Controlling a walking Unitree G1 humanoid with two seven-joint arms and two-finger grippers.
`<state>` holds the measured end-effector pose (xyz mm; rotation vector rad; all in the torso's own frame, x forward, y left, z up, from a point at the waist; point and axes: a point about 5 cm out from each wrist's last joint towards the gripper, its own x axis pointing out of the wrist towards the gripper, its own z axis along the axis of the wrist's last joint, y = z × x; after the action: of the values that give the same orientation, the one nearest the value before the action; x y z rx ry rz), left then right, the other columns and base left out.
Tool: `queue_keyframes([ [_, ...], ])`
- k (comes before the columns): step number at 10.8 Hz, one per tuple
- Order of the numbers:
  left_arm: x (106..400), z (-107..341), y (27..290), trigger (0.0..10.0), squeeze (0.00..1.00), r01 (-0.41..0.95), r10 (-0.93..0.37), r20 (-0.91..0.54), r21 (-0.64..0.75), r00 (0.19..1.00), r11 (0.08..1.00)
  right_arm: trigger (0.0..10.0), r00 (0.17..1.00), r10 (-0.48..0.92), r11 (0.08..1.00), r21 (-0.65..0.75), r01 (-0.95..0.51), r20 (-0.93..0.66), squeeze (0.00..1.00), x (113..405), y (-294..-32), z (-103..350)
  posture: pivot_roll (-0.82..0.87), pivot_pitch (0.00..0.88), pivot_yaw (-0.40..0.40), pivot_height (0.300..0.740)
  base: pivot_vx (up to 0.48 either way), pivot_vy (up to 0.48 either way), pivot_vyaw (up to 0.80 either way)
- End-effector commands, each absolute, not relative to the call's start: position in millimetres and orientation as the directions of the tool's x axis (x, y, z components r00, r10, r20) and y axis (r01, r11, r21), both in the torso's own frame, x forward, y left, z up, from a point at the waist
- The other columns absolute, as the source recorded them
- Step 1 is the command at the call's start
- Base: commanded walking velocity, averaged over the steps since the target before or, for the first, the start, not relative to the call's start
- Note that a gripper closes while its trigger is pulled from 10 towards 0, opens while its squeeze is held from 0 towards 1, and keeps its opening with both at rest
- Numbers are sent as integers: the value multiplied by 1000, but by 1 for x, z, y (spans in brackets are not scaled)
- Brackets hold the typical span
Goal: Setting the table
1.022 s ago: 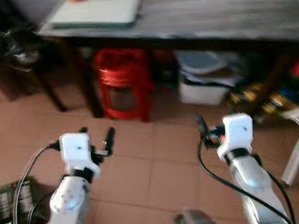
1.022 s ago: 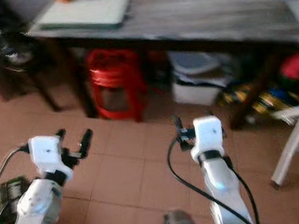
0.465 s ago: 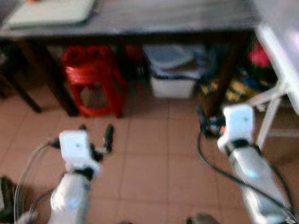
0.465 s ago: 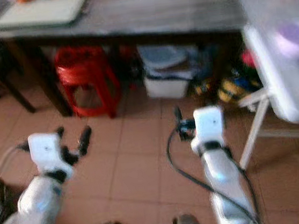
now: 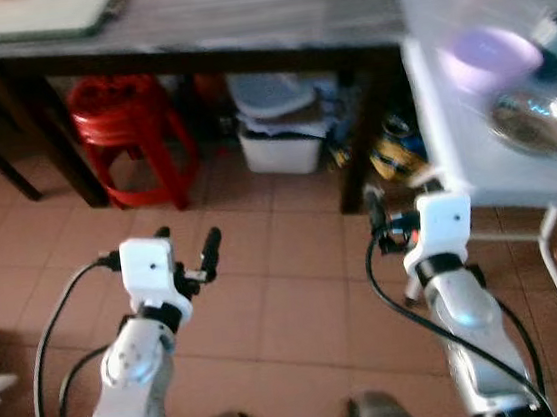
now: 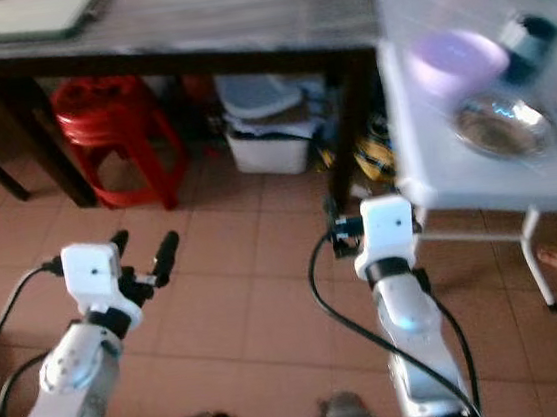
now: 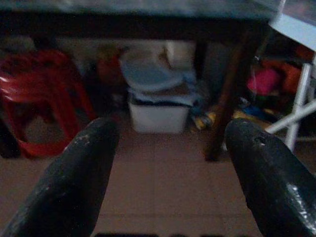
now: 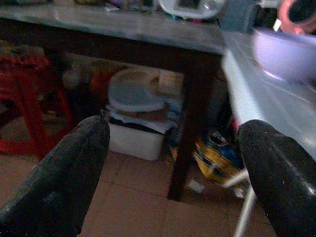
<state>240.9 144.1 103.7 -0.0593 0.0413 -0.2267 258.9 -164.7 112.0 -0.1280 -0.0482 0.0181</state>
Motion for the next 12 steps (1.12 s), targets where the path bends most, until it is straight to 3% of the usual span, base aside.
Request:
queue_keyframes([
  [1, 241, 109, 139, 10000, 0, 257, -258, -15, -58, 966, 965, 10000, 998, 13, 992, -126, -6, 53, 0, 259, -167, 114, -53, 151, 32, 740, 315, -356, 0],
  [4, 241, 109, 139, 10000, 0, 264, -265, -13, -58, 964, 963, 10000, 998, 11, 992, -128, -3, 57, 0, 260, -167, 115, -53, 145, 34, 740, 316, -356, 0],
  [9, 242, 112, 140, 10000, 0, 241, -241, 3, -51, 970, 969, 10000, 998, 10, 992, -123, -2, 61, 0, 259, -166, 116, -47, 146, 36, 740, 48, 0, 0],
  [10, 242, 113, 144, 10000, 0, 216, -215, 15, -21, 976, 976, 10000, 998, 11, 993, -115, -3, 67, 980, 259, -166, 117, -45, 148, 37, 740, 0, 0, 0],
  [12, 241, 113, 145, 10000, 0, 227, -227, 8, -39, 974, 973, 10000, 997, 10, 994, -109, -2, 80, 1000, 257, -165, 119, -47, 149, 38, 740, 0, 0, 0],
])
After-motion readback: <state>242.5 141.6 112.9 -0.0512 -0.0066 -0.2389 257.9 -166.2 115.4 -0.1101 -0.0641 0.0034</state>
